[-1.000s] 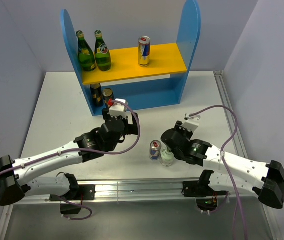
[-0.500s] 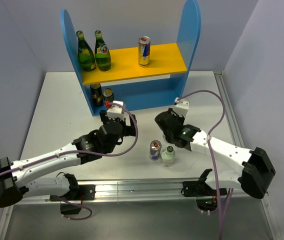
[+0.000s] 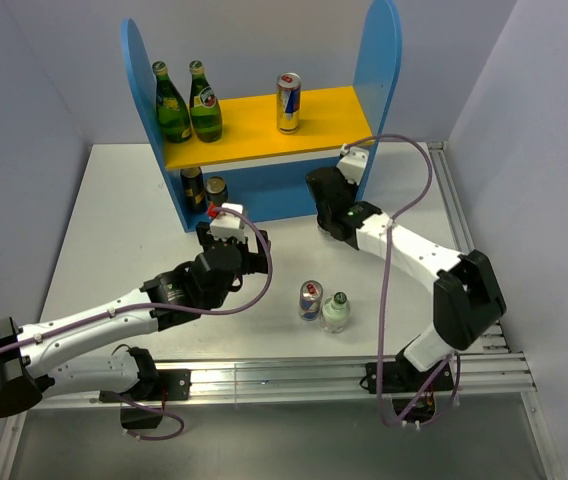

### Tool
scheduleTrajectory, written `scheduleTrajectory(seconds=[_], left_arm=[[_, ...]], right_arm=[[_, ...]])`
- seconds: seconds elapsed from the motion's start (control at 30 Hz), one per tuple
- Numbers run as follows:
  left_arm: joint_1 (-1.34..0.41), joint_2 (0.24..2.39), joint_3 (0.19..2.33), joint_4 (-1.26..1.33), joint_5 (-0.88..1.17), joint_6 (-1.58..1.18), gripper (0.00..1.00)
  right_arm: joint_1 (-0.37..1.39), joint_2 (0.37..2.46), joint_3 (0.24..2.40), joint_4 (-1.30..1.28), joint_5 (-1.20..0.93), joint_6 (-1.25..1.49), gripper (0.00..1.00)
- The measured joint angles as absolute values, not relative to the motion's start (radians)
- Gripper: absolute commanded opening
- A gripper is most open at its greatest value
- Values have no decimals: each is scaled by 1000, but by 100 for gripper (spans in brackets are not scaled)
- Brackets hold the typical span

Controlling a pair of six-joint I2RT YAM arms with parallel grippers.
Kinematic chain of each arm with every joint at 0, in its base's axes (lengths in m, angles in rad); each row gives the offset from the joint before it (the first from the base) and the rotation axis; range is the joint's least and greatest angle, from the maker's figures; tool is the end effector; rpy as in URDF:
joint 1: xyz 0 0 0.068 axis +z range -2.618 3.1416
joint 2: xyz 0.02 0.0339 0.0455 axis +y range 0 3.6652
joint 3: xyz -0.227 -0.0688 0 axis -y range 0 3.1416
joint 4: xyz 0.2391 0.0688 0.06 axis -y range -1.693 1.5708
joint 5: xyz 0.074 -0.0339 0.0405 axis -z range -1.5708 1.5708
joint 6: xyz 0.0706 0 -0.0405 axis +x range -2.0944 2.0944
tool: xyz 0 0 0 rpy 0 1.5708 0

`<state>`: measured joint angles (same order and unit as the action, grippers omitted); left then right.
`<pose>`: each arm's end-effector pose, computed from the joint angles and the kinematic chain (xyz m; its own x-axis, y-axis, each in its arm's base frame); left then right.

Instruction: Place and organize the beverage onto the shelf

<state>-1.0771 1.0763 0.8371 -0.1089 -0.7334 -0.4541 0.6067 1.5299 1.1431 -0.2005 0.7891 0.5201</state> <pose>0.1732 -0.2221 0.2718 -0.3014 -0.1276 -0.9449 0.2490 0.9461 -0.2071 0.3225 0.1628 0.2371 -0.3534 0.1809 -0.9178 0.2989 0.9515 0.0724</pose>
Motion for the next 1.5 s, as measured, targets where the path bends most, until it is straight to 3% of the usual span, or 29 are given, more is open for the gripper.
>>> scheduleTrajectory(seconds=[0.47,1.13,1.5], left_arm=[[-1077,1076,837,-109,-749,-455,99],[-1077,1111,837,-90,-764,-453,99],[-1077,1129,836,-70,-770,-453,99]], right_arm=[[497,1756,1265,-82,744,484,0],[464,1825,1409,-51,744,475,0],[448,1887,1375,107,771,507,0]])
